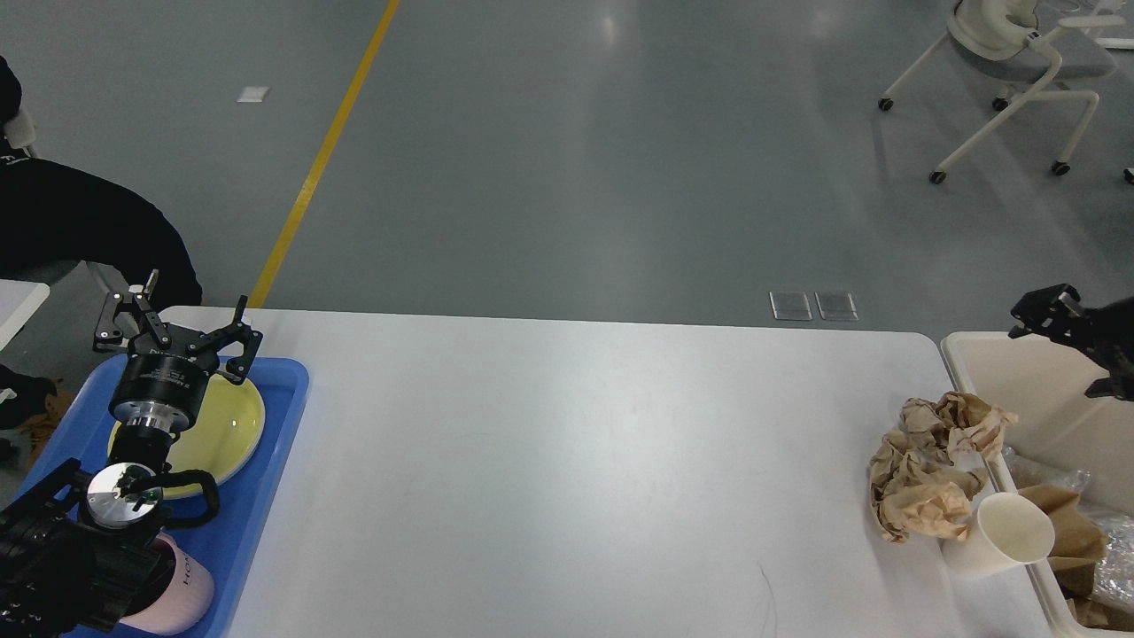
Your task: Tidy desktop
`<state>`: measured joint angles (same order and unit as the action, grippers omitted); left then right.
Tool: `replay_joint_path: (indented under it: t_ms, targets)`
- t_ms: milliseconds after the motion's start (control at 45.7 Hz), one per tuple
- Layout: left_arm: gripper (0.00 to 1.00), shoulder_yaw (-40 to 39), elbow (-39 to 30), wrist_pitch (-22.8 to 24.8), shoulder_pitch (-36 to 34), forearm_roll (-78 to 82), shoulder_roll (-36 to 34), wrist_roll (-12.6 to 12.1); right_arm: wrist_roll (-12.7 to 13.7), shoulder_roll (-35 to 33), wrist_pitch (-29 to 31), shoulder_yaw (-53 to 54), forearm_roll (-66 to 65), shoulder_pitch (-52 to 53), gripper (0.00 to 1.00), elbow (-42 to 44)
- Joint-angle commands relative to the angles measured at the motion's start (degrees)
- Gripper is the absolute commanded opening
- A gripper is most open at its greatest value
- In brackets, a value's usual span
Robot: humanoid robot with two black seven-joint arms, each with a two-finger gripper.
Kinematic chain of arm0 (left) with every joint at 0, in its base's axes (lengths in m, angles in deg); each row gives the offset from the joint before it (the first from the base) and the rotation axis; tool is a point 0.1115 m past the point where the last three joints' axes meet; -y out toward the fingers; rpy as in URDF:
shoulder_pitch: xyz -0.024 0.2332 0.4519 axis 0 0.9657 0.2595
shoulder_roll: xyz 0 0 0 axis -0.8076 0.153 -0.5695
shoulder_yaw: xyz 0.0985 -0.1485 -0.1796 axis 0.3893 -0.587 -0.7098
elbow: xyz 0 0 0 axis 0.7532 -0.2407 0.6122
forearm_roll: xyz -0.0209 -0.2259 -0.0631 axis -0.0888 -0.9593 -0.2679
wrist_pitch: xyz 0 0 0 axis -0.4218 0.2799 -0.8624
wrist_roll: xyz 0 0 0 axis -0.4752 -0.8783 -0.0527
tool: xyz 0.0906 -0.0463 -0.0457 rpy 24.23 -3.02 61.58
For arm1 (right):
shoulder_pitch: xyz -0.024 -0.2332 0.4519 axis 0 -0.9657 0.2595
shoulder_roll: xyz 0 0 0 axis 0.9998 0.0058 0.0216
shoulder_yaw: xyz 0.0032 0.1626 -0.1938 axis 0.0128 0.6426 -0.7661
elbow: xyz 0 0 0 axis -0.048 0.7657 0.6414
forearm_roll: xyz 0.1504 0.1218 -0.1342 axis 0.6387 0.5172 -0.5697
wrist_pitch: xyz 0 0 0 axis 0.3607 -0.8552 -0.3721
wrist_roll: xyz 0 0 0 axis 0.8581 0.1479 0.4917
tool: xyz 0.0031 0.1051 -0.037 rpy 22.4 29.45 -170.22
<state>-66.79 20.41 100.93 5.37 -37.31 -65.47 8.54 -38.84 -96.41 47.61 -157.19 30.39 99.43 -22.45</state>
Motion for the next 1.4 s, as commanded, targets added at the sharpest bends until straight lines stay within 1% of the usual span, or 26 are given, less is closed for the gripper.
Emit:
replay_joint_path:
  t_ms: [0, 109, 175, 285, 460, 766, 832, 854, 897, 1007, 1094, 1204, 1248, 1335, 1379]
  targets:
    - [0.96, 0.0, 0.0, 0.0, 0.0, 0.1, 0.0, 0.0, 0.1, 0.1, 10.1, -1.2, 0.0, 5.9, 1.0, -4.0]
    - [0.96, 0.0, 0.0, 0.0, 0.0, 0.0, 0.0, 0.0, 0.0, 0.3, 17.4, -3.6, 0.1, 12.5, 1.0, -5.8]
    - [0.96, 0.0, 0.0, 0.0, 0.0, 0.1, 0.0, 0.0, 0.0, 0.2, 18.7, -4.1, 0.1, 13.6, 1.0, -6.0]
    - [0.96, 0.0, 0.0, 0.0, 0.0, 0.0, 0.0, 0.0, 0.0, -0.4, 15.4, -4.7, 0.1, 12.2, 1.0, -5.8]
    - [0.96, 0.0, 0.0, 0.0, 0.0, 0.1, 0.0, 0.0, 0.0, -6.5, 9.6, -3.1, 0.0, 3.5, 1.0, -4.5]
    - [0.96, 0.0, 0.0, 0.0, 0.0, 0.0, 0.0, 0.0, 0.0, -9.6, 7.3, -0.8, -0.3, -7.4, 1.0, -3.9]
    - [0.96, 0.0, 0.0, 0.0, 0.0, 0.0, 0.0, 0.0, 0.0, -9.6, 4.6, 0.7, -0.5, -10.7, 1.0, -3.8]
    - [0.96, 0.0, 0.0, 0.0, 0.0, 0.0, 0.0, 0.0, 0.0, -9.2, 2.1, 1.8, -0.5, -13.7, 1.0, -3.8]
    - [0.96, 0.0, 0.0, 0.0, 0.0, 0.0, 0.0, 0.0, 0.1, -9.2, 0.1, 2.7, -0.5, -15.9, 1.0, -3.8]
    - [0.96, 0.0, 0.0, 0.0, 0.0, 0.1, 0.0, 0.0, 0.1, -9.1, -2.8, 4.7, -0.3, -19.2, 0.98, -3.8]
    - [0.96, 0.0, 0.0, 0.0, 0.0, 0.0, 0.0, 0.0, 0.1, -9.0, -3.9, 5.4, -0.3, -20.8, 0.97, -3.9]
    - [0.96, 0.0, 0.0, 0.0, 0.0, 0.0, 0.0, 0.0, 0.1, -8.9, -5.1, 5.5, -0.1, -21.6, 0.92, -4.0]
    - [0.96, 0.0, 0.0, 0.0, 0.0, 0.1, 0.0, 0.0, 0.1, -8.9, -5.3, 5.7, -0.1, -21.5, 0.84, -4.4]
    - [0.96, 0.0, 0.0, 0.0, 0.0, 0.1, 0.0, 0.0, 0.1, -8.9, -5.7, 6.2, -0.1, -22.3, 0.75, -4.4]
    - [0.96, 0.0, 0.0, 0.0, 0.0, 0.0, 0.0, 0.0, 0.1, -8.7, -5.8, 6.9, -0.1, -23.2, 0.69, -4.3]
